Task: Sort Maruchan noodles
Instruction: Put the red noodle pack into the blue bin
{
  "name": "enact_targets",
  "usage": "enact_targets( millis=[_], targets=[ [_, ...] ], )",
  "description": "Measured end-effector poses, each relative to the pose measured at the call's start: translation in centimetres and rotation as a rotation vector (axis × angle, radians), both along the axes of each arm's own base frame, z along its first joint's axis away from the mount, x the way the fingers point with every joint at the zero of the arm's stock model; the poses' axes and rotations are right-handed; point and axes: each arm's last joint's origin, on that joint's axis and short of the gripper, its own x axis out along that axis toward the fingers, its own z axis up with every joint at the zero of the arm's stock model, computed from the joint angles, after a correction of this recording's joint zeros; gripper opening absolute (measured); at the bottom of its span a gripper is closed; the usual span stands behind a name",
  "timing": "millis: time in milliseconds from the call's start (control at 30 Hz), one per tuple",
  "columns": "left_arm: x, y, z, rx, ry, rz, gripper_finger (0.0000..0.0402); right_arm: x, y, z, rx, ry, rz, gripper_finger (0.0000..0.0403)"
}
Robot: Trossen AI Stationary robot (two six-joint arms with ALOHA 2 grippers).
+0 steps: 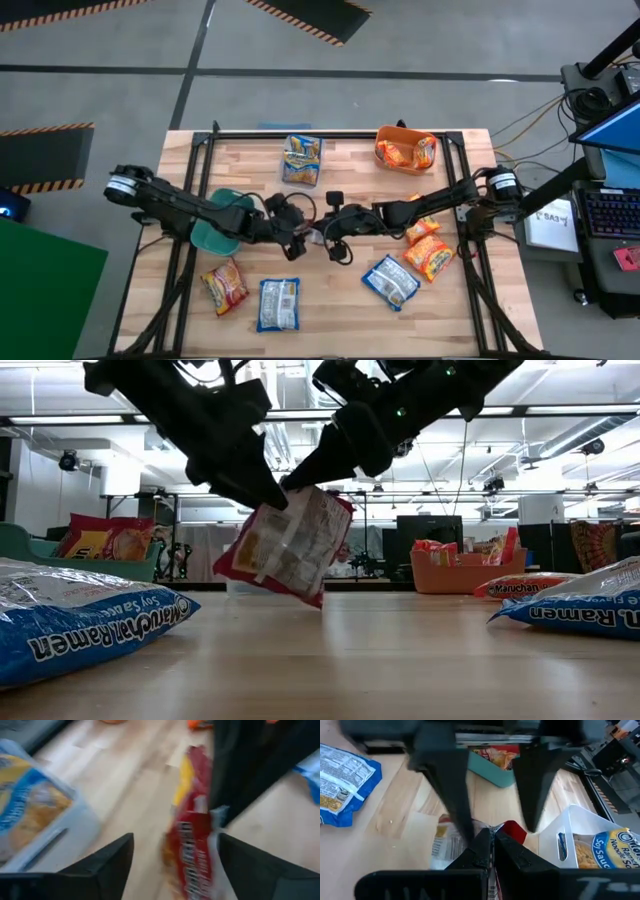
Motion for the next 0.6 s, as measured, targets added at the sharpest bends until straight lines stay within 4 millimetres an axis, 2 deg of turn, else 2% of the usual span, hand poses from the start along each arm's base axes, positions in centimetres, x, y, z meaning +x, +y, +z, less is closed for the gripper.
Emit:
enact_targets(
  millis=[167,300,467,600],
  targets=[
    [0.0,0.3,0.1,0.065,-0.007,0.047,0.0283,0.0,0.0,0.0,-0.006,0.001,0.001,0.0008],
    [0.4,0.1,-0.3,0.067,-0.006,0.004,0.0268,0.0,0.0,0.0,-0.008,0.002,0.003,0.0008],
    [1.3,-0.2,-1.3,0.079,-0.007,-0.067,0.0216,0.0,0.0,0.0,-0.014,0.003,0.008,0.0008],
    [1.7,-0.2,-1.8,0.125,0.011,-0.085,0.0142,0.0,0.0,0.0,-0.002,0.000,0.002,0.0009]
  ],
)
